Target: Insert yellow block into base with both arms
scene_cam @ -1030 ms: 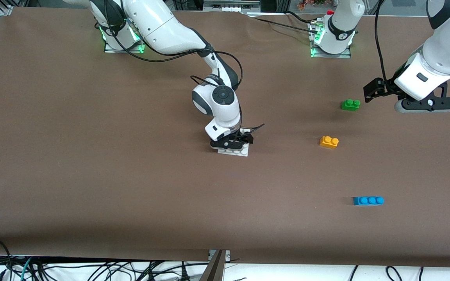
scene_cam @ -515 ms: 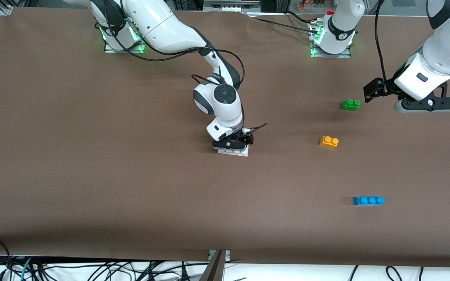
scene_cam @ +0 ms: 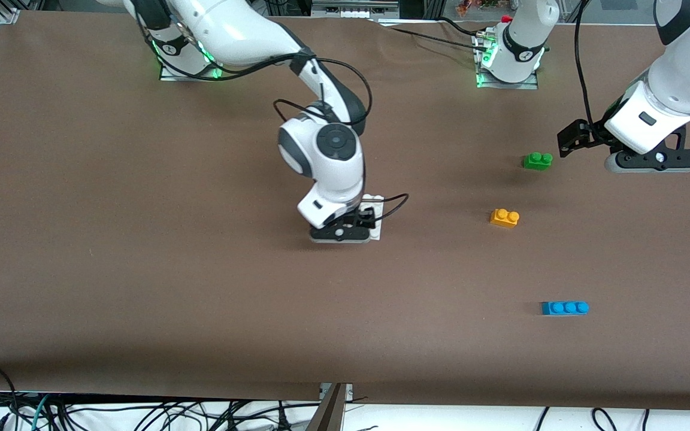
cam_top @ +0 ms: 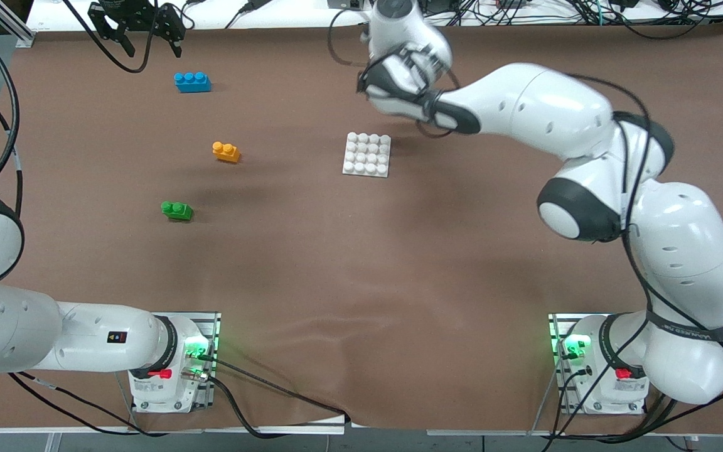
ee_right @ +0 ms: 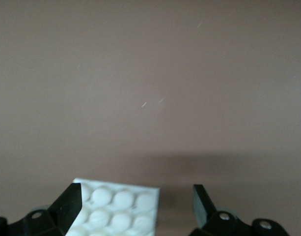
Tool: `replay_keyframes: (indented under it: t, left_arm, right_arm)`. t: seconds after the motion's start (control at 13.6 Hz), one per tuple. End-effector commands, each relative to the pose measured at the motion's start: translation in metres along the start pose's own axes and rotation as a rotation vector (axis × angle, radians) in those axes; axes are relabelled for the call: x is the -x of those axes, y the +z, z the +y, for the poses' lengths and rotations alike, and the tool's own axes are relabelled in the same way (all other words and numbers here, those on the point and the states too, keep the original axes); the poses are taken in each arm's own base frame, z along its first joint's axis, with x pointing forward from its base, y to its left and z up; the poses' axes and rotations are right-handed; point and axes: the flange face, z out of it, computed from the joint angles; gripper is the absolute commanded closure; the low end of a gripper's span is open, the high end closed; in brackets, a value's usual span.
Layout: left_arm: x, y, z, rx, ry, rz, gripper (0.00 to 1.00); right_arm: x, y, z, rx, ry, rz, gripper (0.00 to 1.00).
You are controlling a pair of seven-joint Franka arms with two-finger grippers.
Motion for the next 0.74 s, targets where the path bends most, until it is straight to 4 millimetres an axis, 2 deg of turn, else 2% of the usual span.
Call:
replay_keyframes:
  t: [0.0, 0.15, 0.29, 0.37, 0.52, 0.59, 0.66]
  left_arm:
    - [-0.003, -0.004, 0.001, 0.031, 0.005, -0.006, 0.00]
    - [-0.003, -0.004, 0.002, 0.032, 0.007, -0.006, 0.00]
    - [-0.003, -0.004, 0.002, 0.032, 0.007, -0.006, 0.00]
    - [-0.003, -0.004, 0.002, 0.032, 0.008, -0.006, 0.00]
    - [-0.003, -0.004, 0.002, 0.032, 0.007, -0.006, 0.00]
    - [-0.003, -0.004, 0.002, 0.032, 0.008, -0.006, 0.00]
    - [-0.003, -0.004, 0.002, 0.032, 0.007, -0.006, 0.00]
  right_arm:
    - [-0.040, -0.039, 0.066, 0.045, -0.070, -0.019, 0.00]
    - [-0.066, -0.068, 0.116, 0.067, -0.043, -0.026, 0.00]
    - [-0.083, -0.085, 0.163, 0.081, -0.011, -0.055, 0.00]
    - [-0.088, -0.089, 0.179, 0.089, -0.034, -0.067, 0.00]
    - [-0.103, -0.110, 0.225, 0.091, -0.026, -0.069, 0.00]
    - [-0.108, -0.114, 0.244, 0.095, -0.016, -0.078, 0.00]
    - [-0.110, -0.131, 0.266, 0.097, -0.005, -0.091, 0.00]
